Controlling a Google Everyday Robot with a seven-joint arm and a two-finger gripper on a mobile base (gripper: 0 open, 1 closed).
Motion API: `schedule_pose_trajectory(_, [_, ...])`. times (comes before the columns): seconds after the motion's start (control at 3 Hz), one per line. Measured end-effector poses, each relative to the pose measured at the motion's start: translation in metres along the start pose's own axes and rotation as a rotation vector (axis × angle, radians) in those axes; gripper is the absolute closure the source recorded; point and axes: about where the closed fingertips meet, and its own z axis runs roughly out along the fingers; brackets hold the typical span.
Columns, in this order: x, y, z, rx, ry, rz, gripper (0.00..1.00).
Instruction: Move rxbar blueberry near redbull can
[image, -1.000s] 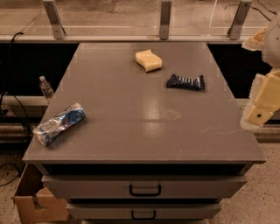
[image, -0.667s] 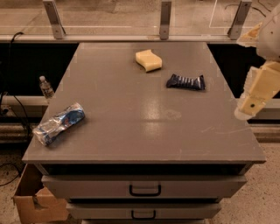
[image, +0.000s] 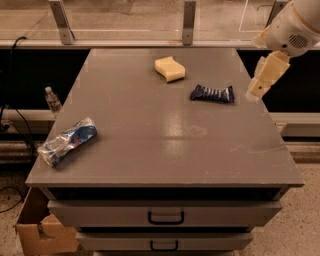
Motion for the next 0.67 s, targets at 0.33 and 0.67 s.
schedule_pose_trajectory(0.33, [0.014,-0.047,0.058,-0.028,-0.048,0.085,0.0])
schedule_pose_trajectory(0.67, [0.03,-0.069,0.111,-0.062,-0.074,0.145,0.0])
